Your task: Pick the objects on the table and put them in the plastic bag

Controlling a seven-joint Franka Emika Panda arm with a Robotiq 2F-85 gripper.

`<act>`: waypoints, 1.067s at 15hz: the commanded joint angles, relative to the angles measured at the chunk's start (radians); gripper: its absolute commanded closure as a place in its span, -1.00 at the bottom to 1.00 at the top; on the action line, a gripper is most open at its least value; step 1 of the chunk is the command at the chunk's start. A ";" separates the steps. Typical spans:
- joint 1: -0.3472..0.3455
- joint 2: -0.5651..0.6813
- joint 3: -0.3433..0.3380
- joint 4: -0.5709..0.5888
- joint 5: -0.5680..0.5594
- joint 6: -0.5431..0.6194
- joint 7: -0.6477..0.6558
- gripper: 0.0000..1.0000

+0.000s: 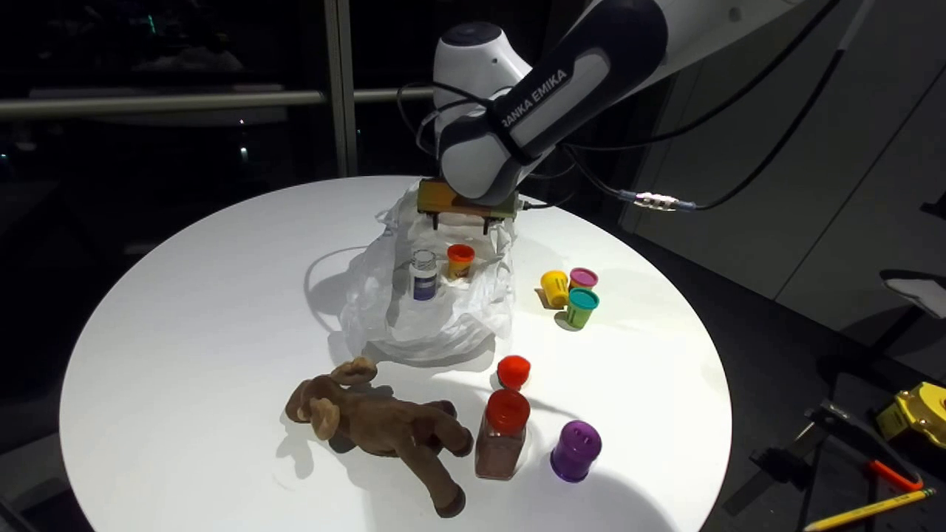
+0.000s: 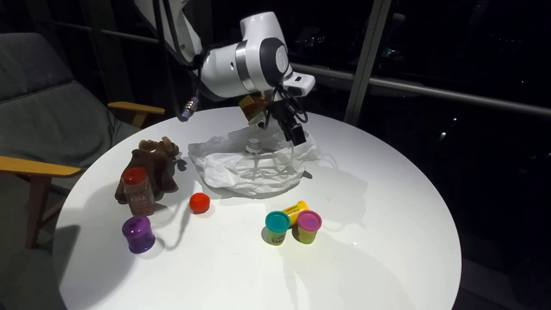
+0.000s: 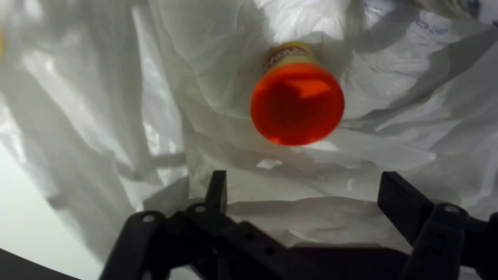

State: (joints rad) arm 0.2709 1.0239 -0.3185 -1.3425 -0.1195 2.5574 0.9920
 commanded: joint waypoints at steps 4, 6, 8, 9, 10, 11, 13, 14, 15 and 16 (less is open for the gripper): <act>-0.006 -0.300 0.054 -0.198 -0.016 -0.072 -0.097 -1.00; -0.039 -0.402 0.124 -0.290 0.010 -0.120 -0.207 -1.00; -0.061 -0.497 0.171 -0.387 0.021 -0.170 -0.285 -1.00; -0.076 -0.538 0.198 -0.437 0.037 -0.187 -0.323 -1.00; -0.089 -0.578 0.224 -0.490 0.055 -0.201 -0.364 -1.00; -0.102 -0.614 0.248 -0.543 0.078 -0.212 -0.403 -1.00; -0.125 -0.688 0.291 -0.658 0.133 -0.243 -0.489 -1.00; -0.134 -0.728 0.308 -0.715 0.162 -0.263 -0.531 -1.00; -0.142 -0.766 0.326 -0.773 0.193 -0.279 -0.578 -1.00; -0.149 -0.806 0.343 -0.832 0.220 -0.290 -0.629 -1.00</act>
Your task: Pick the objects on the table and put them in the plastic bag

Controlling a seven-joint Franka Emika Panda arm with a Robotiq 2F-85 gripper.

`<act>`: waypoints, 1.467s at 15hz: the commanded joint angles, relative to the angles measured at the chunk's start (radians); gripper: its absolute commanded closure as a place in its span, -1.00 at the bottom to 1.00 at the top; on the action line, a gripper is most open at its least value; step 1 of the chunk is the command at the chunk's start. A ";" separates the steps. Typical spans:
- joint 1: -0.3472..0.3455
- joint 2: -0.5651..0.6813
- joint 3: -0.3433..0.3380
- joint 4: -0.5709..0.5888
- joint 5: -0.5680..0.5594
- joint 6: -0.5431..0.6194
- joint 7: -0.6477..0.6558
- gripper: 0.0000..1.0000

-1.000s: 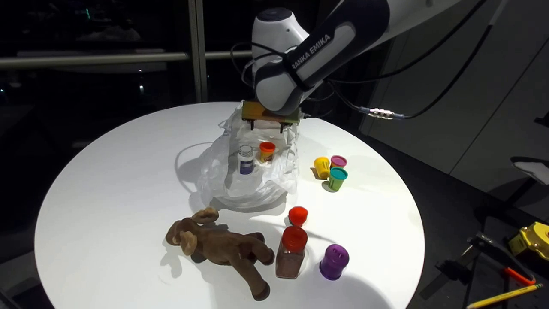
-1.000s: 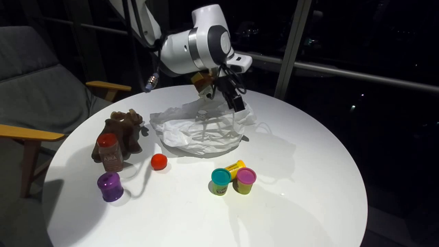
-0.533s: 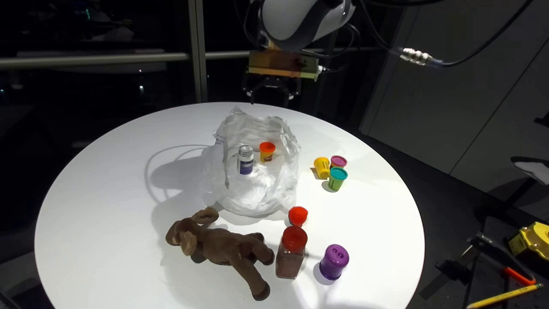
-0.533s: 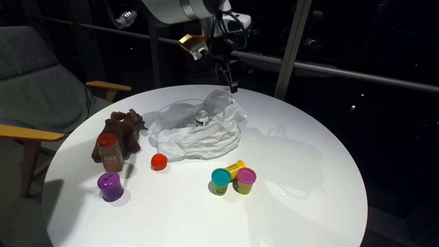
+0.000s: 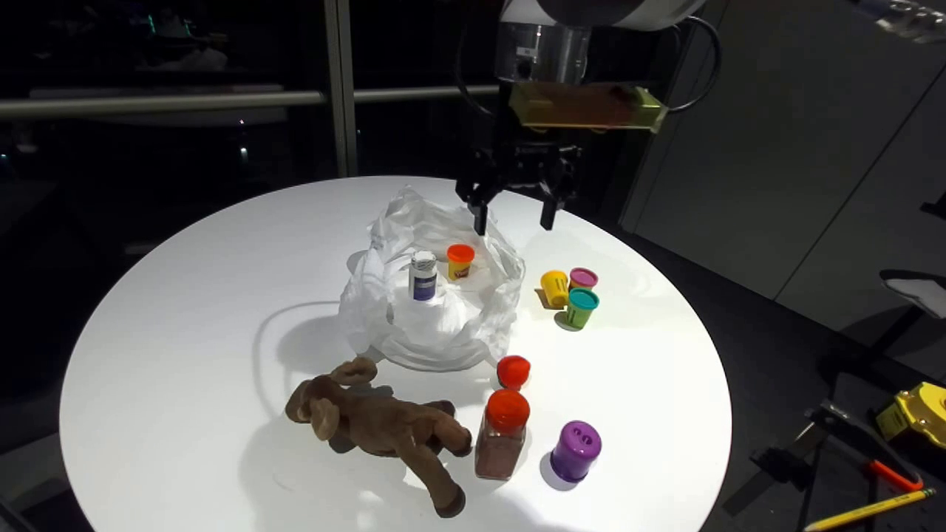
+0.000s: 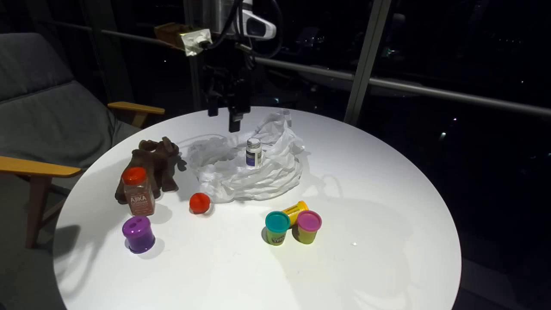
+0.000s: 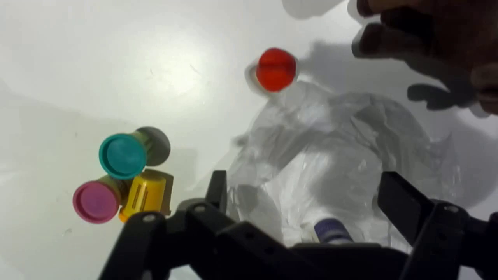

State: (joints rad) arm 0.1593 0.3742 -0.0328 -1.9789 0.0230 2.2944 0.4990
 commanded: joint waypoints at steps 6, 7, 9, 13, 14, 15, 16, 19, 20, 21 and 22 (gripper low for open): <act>-0.025 -0.324 0.140 -0.520 0.131 0.088 -0.403 -1.00; -0.021 -0.347 0.154 -0.562 0.151 0.097 -0.441 -1.00; -0.022 -0.284 0.150 -0.504 0.118 0.068 -0.393 -1.00; -0.022 -0.286 0.153 -0.519 0.120 0.072 -0.398 -1.00; -0.023 -0.285 0.153 -0.518 0.120 0.072 -0.398 -1.00; -0.023 -0.284 0.153 -0.517 0.120 0.072 -0.398 -1.00; -0.023 -0.283 0.153 -0.516 0.120 0.072 -0.398 -1.00; -0.023 -0.283 0.153 -0.516 0.120 0.072 -0.398 -1.00; -0.023 -0.283 0.153 -0.516 0.120 0.072 -0.398 -1.00; -0.018 -0.279 0.159 -0.524 0.121 0.081 -0.412 -1.00; -0.010 -0.271 0.167 -0.537 0.124 0.100 -0.414 -1.00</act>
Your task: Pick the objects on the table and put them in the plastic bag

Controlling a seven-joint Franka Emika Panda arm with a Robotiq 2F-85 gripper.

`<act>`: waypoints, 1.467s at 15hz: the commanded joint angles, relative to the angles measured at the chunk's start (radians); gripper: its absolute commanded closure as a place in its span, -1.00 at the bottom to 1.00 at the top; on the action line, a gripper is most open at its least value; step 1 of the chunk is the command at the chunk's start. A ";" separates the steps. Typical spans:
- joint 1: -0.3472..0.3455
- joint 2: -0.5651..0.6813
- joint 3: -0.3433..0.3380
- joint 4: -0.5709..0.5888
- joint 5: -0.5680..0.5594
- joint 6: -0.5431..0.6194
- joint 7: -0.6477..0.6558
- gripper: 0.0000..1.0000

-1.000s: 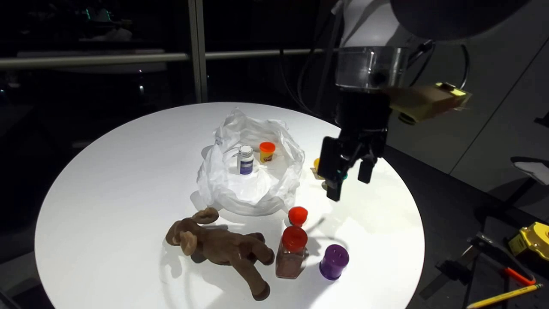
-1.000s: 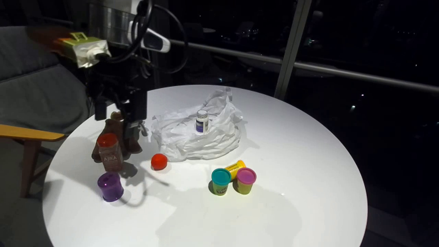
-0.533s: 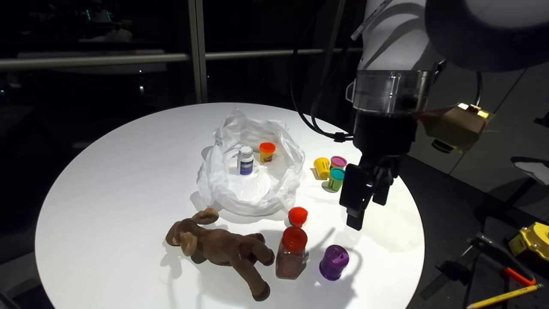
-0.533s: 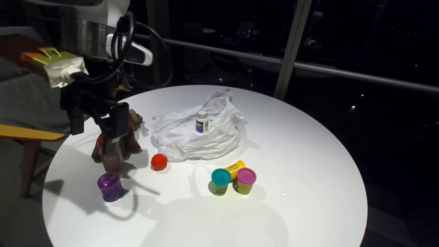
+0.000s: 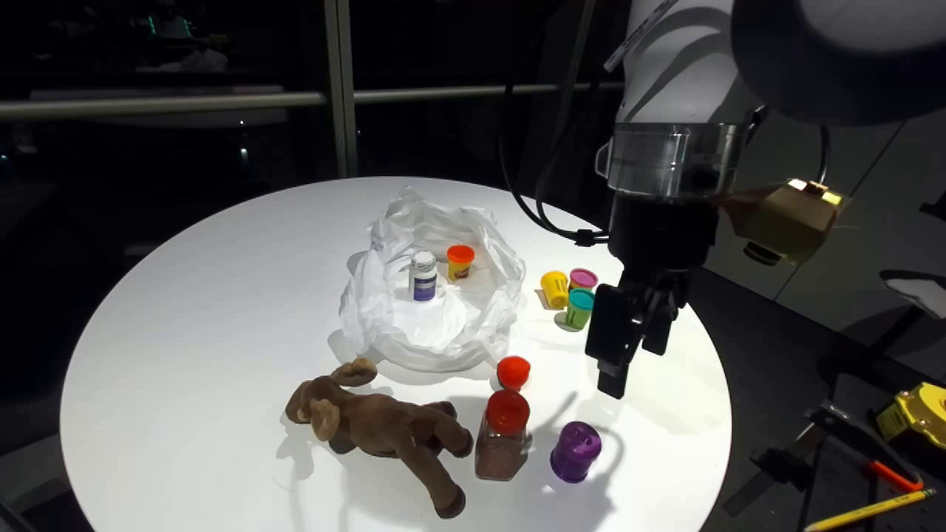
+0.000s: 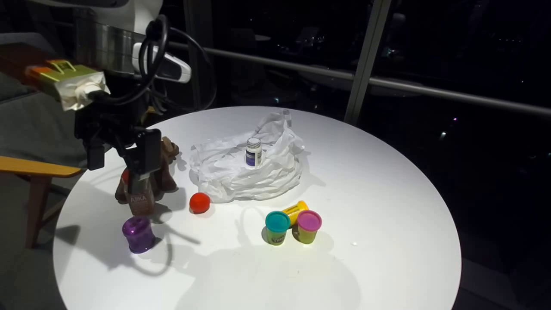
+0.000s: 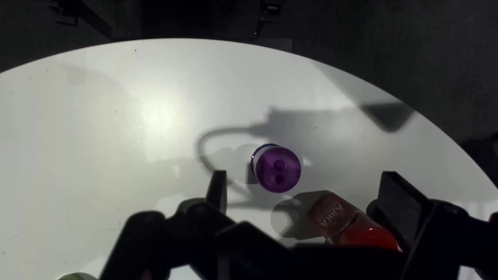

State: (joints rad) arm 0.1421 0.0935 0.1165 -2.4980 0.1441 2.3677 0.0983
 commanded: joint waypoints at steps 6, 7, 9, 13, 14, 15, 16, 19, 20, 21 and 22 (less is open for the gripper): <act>0.061 0.073 0.047 -0.096 -0.046 0.240 0.121 -1.00; 0.073 0.088 0.043 -0.108 -0.063 0.296 0.155 -1.00; 0.105 0.126 0.016 -0.130 -0.138 0.407 0.246 -1.00; 0.231 0.198 -0.135 -0.130 -0.352 0.534 0.467 -1.00; 0.270 0.218 -0.180 -0.120 -0.390 0.544 0.511 -1.00; 0.309 0.240 -0.227 -0.109 -0.426 0.552 0.552 -1.00; 0.334 0.265 -0.254 -0.091 -0.440 0.552 0.577 -1.00; 0.340 0.321 -0.253 -0.059 -0.406 0.554 0.559 -1.00; 0.327 0.333 -0.235 -0.049 -0.386 0.553 0.534 -1.00; 0.316 0.345 -0.221 -0.038 -0.367 0.555 0.521 -1.00; 0.313 0.359 -0.218 -0.025 -0.354 0.553 0.516 -0.90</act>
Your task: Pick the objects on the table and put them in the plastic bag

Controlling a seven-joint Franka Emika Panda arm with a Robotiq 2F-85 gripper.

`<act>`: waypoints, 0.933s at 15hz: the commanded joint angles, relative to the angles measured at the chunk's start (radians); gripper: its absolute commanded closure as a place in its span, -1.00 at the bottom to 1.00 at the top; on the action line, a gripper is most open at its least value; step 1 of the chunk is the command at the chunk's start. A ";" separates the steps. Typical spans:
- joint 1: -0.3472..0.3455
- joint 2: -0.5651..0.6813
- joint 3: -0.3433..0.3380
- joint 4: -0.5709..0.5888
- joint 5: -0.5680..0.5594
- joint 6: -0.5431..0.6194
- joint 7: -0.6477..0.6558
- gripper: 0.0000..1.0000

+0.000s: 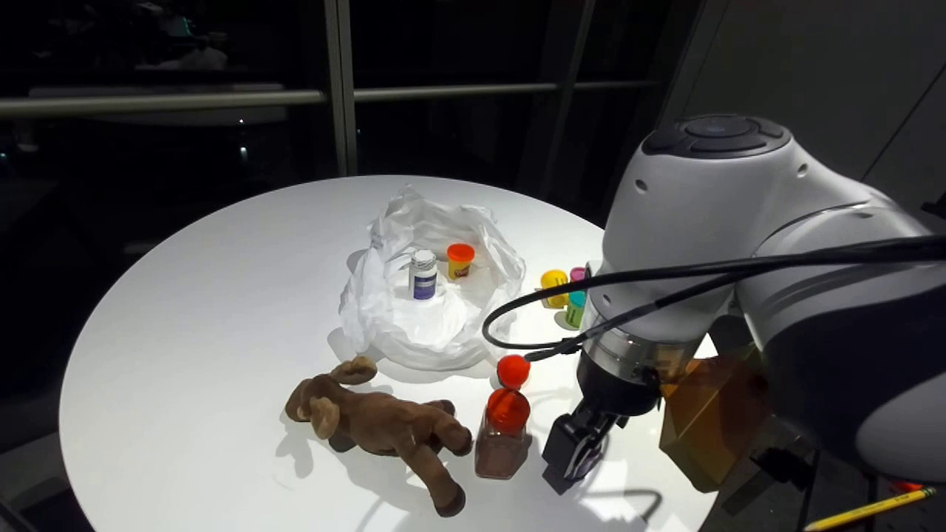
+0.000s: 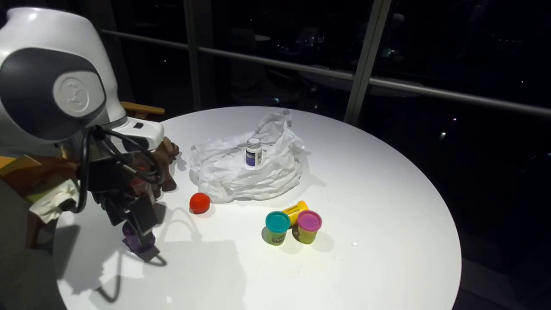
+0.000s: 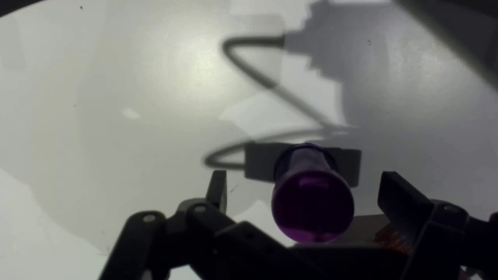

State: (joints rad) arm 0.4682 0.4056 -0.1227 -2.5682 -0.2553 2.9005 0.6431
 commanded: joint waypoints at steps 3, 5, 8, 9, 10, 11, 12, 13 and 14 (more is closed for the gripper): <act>-0.010 0.077 0.018 0.078 0.080 0.013 -0.031 -0.40; 0.003 0.079 0.002 0.088 0.090 0.000 -0.022 -0.12; 0.030 0.054 -0.041 0.078 0.085 -0.050 0.003 0.39; 0.035 0.039 -0.052 0.071 0.082 -0.068 0.011 0.50; 0.037 0.032 -0.062 0.070 0.078 -0.085 0.018 0.51; 0.038 0.018 -0.072 0.070 0.076 -0.109 0.028 0.51; 0.029 0.005 -0.071 0.073 0.077 -0.133 0.032 0.51; 0.006 -0.021 -0.058 0.078 0.087 -0.171 0.021 0.51; -0.007 -0.043 -0.050 0.085 0.091 -0.200 0.025 0.51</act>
State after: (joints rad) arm 0.4792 0.4489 -0.1804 -2.4891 -0.1816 2.7952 0.6536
